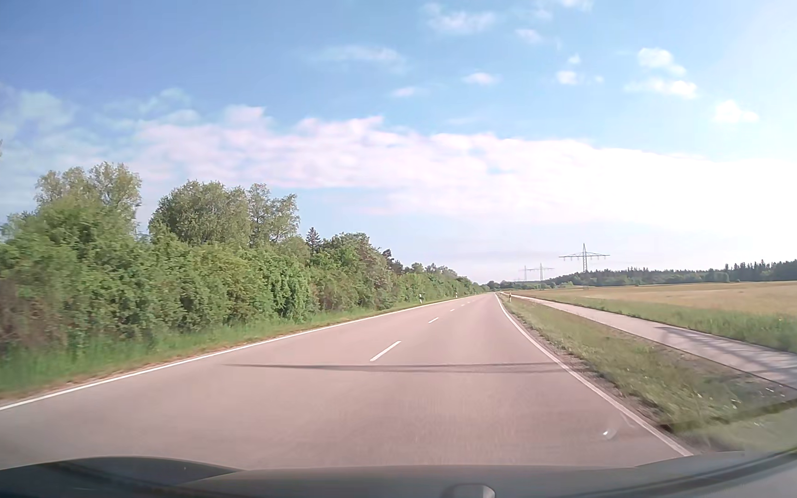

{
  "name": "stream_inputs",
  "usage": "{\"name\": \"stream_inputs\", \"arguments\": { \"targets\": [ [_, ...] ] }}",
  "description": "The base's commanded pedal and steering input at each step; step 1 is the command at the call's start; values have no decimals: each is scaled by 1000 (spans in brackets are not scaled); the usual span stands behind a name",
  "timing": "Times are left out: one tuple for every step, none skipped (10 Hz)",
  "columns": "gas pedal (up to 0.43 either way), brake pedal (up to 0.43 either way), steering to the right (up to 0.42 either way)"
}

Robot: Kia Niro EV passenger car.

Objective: Follow the waypoints while adhering to traffic rules and regulations

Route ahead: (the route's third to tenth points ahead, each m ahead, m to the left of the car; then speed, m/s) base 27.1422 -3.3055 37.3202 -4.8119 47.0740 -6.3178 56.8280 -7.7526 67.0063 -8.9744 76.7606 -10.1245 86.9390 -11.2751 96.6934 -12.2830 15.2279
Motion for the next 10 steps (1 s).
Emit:
{"name": "stream_inputs", "arguments": {
  "targets": [
    [169,0,41],
    [169,0,37],
    [169,0,33],
    [169,0,29],
    [177,0,25],
    [177,0,22],
    [197,0,20],
    [209,0,18],
    [209,0,16],
    [209,0,14]
  ]
}}
